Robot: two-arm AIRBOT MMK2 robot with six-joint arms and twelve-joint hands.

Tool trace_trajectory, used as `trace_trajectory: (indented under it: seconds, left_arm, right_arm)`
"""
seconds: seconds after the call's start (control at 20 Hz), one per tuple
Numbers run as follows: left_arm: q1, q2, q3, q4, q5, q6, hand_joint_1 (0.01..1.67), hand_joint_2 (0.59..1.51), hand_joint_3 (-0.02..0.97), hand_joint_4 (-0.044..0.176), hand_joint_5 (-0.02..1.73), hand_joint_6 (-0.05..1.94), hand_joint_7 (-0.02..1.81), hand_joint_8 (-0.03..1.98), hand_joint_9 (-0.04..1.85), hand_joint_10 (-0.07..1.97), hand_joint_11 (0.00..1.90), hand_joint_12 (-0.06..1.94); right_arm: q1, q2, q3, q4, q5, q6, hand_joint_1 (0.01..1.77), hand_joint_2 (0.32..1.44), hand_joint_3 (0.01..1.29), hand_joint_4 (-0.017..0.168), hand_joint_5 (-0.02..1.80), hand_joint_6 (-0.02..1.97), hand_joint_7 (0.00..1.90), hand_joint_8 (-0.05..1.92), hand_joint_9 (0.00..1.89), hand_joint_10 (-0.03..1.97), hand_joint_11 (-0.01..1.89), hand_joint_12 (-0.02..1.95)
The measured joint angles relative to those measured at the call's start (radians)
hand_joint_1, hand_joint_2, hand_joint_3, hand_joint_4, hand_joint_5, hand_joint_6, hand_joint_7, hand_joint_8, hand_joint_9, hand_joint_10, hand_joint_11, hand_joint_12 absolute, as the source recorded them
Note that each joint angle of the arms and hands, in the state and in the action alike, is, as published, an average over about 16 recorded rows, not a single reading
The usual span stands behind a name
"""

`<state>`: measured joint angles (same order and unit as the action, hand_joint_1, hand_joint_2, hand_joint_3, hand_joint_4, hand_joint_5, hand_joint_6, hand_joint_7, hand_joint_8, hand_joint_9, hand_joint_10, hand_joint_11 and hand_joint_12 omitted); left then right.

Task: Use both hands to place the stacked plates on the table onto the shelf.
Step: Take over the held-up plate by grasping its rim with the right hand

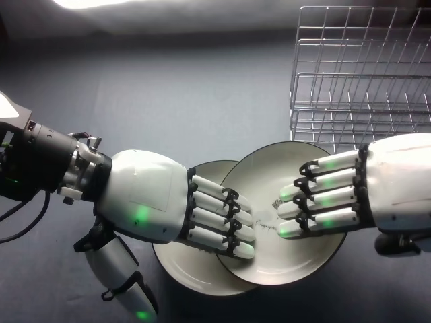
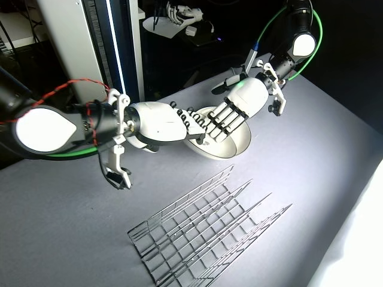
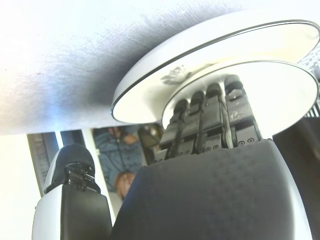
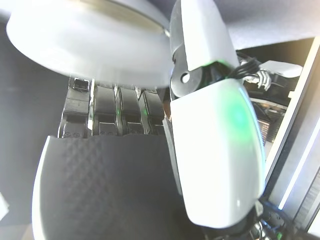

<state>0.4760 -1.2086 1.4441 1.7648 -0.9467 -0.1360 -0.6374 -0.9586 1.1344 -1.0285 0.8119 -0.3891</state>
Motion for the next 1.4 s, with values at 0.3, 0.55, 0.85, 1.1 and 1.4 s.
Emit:
trace_trajectory:
  seconds: [0.3,0.55,0.85,1.1,1.4]
  left_arm:
    - [-0.001,0.000,0.000,0.002,0.000,0.000,0.02,1.067,0.025,-0.002,-0.01,-0.01,-0.01,-0.02,0.00,-0.01,0.01,0.01]
    - [-0.001,0.000,0.000,0.002,0.000,0.000,0.02,1.069,0.025,-0.002,-0.01,-0.01,-0.01,-0.02,0.00,-0.01,0.01,0.01]
    - [-0.001,0.000,0.001,0.003,-0.001,0.000,0.02,1.071,0.024,-0.002,-0.01,-0.01,-0.01,-0.02,0.00,-0.01,0.01,0.01]
    - [-0.004,0.002,0.000,0.004,-0.001,-0.002,0.02,1.068,0.021,-0.003,-0.01,-0.01,-0.01,-0.02,0.01,-0.01,0.01,0.01]
    - [-0.029,0.043,-0.011,-0.007,0.003,-0.011,0.02,1.065,0.016,-0.001,-0.01,-0.01,0.00,-0.01,0.01,0.00,0.02,0.01]
  right_arm:
    - [-0.003,-0.068,0.048,0.003,-0.006,-0.001,1.25,1.06,0.02,-0.001,0.20,0.02,0.20,0.01,0.11,0.21,0.00,1.11]
    - [-0.002,-0.111,0.082,0.012,-0.006,-0.001,1.23,1.08,0.02,-0.001,0.26,0.10,0.28,0.02,0.10,0.45,-0.01,1.26]
    - [0.002,-0.147,0.111,0.022,0.002,-0.003,1.22,1.12,0.02,-0.001,0.33,0.55,0.40,0.26,0.19,0.85,0.11,1.54]
    - [0.004,-0.163,0.127,0.027,0.014,-0.006,1.20,1.13,0.02,0.000,0.43,0.99,0.49,0.61,0.35,1.12,0.33,1.72]
    - [0.012,-0.171,0.133,0.026,0.027,-0.010,1.20,1.13,0.01,0.000,0.53,1.41,0.57,1.03,0.56,1.39,0.61,1.84]
